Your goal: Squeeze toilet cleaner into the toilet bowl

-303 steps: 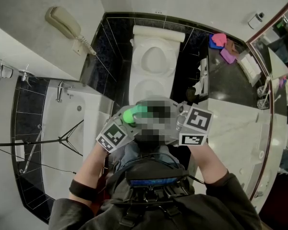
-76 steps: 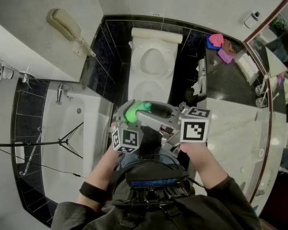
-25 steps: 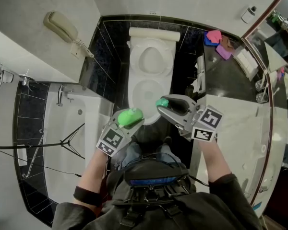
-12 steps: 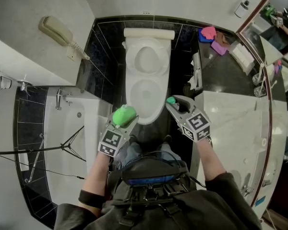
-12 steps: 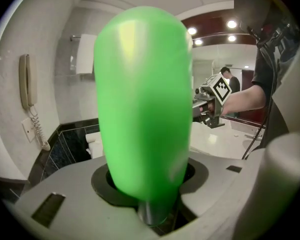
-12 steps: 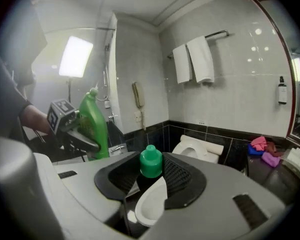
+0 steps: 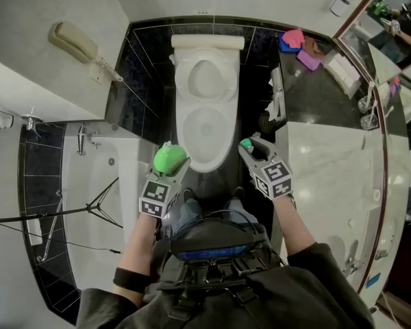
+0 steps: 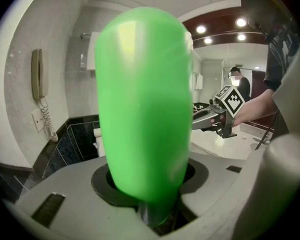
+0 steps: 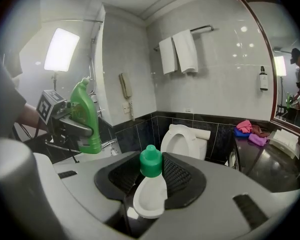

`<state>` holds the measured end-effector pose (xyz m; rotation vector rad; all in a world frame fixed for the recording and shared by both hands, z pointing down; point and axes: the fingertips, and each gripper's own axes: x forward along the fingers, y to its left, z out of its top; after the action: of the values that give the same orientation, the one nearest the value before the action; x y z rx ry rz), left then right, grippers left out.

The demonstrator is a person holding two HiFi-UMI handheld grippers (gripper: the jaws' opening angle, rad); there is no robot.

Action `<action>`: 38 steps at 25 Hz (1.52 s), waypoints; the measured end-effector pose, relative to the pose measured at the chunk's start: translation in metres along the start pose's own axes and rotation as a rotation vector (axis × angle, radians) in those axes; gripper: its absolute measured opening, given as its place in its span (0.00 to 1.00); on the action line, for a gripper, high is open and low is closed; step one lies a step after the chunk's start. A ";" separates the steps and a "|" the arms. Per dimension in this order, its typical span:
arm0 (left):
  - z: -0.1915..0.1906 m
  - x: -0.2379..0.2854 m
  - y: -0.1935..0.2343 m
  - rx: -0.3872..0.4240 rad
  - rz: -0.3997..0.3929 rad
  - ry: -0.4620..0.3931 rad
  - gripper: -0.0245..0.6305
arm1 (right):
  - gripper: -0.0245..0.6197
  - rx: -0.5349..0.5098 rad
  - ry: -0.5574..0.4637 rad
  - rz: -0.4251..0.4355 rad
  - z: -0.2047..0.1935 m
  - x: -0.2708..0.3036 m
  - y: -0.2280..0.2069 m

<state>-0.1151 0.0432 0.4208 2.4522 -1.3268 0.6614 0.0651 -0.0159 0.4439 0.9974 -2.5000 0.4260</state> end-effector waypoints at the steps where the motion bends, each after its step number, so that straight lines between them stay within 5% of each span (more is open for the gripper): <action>1: 0.000 0.000 0.000 0.001 0.005 -0.001 0.33 | 0.26 0.007 0.000 0.002 0.000 0.000 0.001; 38: -0.013 -0.012 0.022 0.051 -0.101 0.032 0.33 | 0.26 0.059 -0.025 -0.049 0.001 0.021 0.029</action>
<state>-0.1426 0.0455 0.4265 2.5187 -1.1793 0.7148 0.0307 -0.0084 0.4492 1.0911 -2.4927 0.4771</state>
